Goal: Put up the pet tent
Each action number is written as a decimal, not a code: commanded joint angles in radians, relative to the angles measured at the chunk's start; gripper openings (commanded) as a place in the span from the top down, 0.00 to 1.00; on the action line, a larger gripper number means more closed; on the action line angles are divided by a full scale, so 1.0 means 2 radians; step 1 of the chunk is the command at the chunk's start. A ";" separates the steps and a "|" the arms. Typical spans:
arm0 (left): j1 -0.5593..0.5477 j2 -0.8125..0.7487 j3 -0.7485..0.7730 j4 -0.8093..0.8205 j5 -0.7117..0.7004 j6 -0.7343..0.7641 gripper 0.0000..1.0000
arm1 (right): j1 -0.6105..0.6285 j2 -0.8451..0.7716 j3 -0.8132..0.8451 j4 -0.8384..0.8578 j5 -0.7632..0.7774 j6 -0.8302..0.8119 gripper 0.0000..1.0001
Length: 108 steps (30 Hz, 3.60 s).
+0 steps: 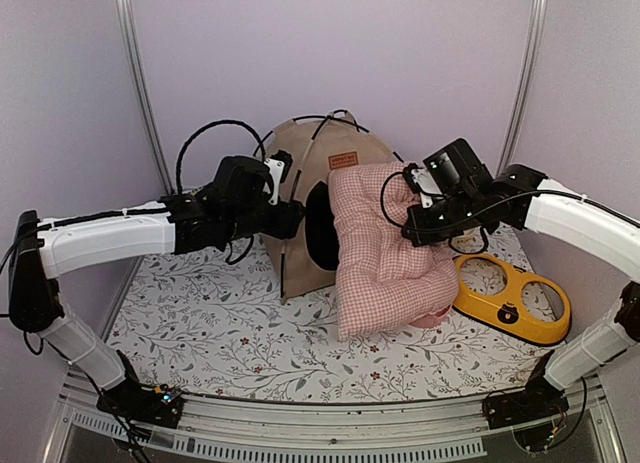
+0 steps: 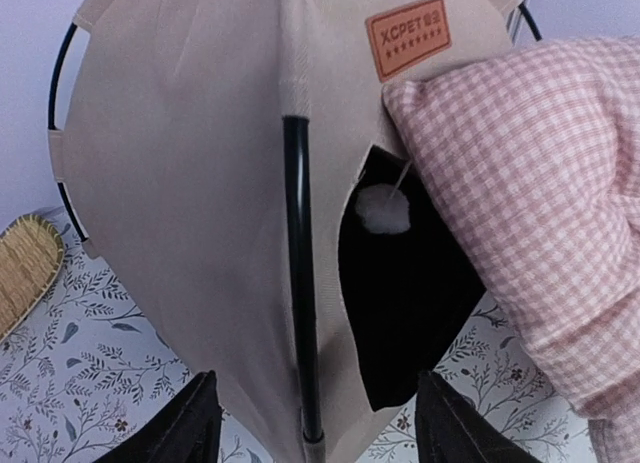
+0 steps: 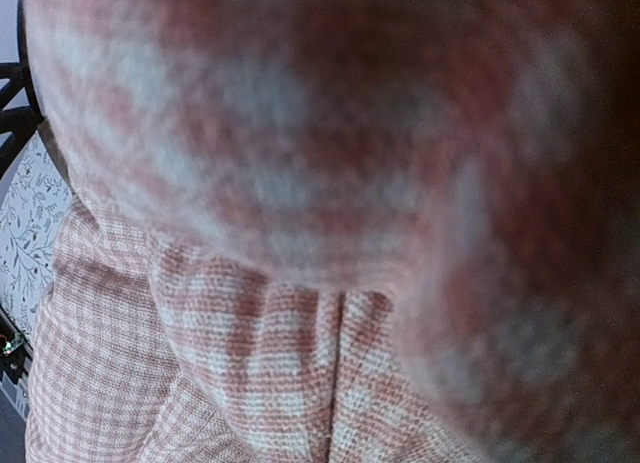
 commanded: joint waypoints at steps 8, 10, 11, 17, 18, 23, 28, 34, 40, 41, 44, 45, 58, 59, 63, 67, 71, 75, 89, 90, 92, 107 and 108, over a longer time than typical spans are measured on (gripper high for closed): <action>0.014 0.031 -0.015 0.040 -0.001 0.007 0.39 | 0.026 0.098 0.088 -0.047 -0.022 -0.013 1.00; 0.015 0.033 -0.017 0.043 -0.003 0.010 0.41 | 0.028 0.114 0.099 -0.055 -0.022 -0.016 1.00; 0.015 0.033 -0.019 0.046 -0.004 0.012 0.44 | 0.028 0.121 0.105 -0.057 -0.023 -0.017 1.00; 0.014 0.031 -0.029 0.053 0.003 0.031 0.81 | 0.036 0.166 0.166 -0.076 -0.015 -0.026 1.00; 0.013 0.028 -0.032 0.056 0.008 0.037 0.89 | 0.037 0.173 0.180 -0.077 -0.016 -0.027 1.00; 0.010 0.002 -0.051 0.072 0.081 0.077 1.00 | 0.045 0.210 0.241 -0.060 -0.040 -0.036 1.00; 0.006 -0.043 -0.074 0.071 0.155 0.109 1.00 | 0.047 0.242 0.271 -0.023 -0.063 -0.042 1.00; 0.011 -0.104 -0.087 0.046 0.248 0.130 1.00 | 0.047 0.283 0.271 0.029 -0.108 -0.046 1.00; 0.018 -0.140 -0.108 0.050 0.302 0.121 1.00 | 0.047 0.331 0.251 0.059 -0.126 -0.034 1.00; 0.021 -0.142 -0.111 0.051 0.307 0.119 1.00 | 0.047 0.335 0.243 0.066 -0.128 -0.030 1.00; 0.028 -0.149 -0.122 0.053 0.315 0.110 1.00 | 0.047 0.338 0.215 0.092 -0.120 -0.019 1.00; 0.029 -0.150 -0.125 0.055 0.317 0.106 1.00 | 0.048 0.338 0.207 0.097 -0.115 -0.013 1.00; 0.056 -0.128 -0.143 0.006 0.192 0.032 1.00 | 0.077 0.242 0.130 0.195 -0.053 -0.011 0.35; 0.057 -0.128 -0.144 0.005 0.186 0.028 1.00 | 0.078 0.235 0.123 0.198 -0.050 -0.011 0.31; 0.060 -0.125 -0.145 -0.002 0.163 0.013 1.00 | 0.078 0.203 0.101 0.204 -0.036 -0.009 0.19; 0.062 -0.122 -0.143 -0.006 0.152 0.008 1.00 | 0.079 0.170 0.074 0.214 -0.023 0.000 0.17; 0.062 -0.120 -0.141 -0.008 0.153 0.007 1.00 | 0.078 0.133 0.031 0.251 -0.002 0.014 0.20; 0.063 -0.121 -0.138 -0.006 0.167 0.008 1.00 | 0.078 0.131 0.005 0.285 0.038 0.023 0.35; 0.063 -0.148 -0.125 -0.004 0.216 0.011 1.00 | 0.062 0.312 0.068 0.344 0.042 0.025 0.42; 0.063 -0.150 -0.125 -0.005 0.215 0.011 1.00 | 0.057 0.321 0.074 0.341 0.036 0.027 0.38; 0.063 -0.154 -0.125 -0.007 0.211 0.012 1.00 | 0.053 0.329 0.084 0.332 0.029 0.030 0.30; 0.084 -0.150 -0.130 -0.033 0.138 -0.013 1.00 | 0.068 0.218 0.050 0.326 0.011 0.005 0.11; 0.086 -0.149 -0.130 -0.034 0.137 -0.015 1.00 | 0.068 0.209 0.045 0.322 0.007 0.005 0.10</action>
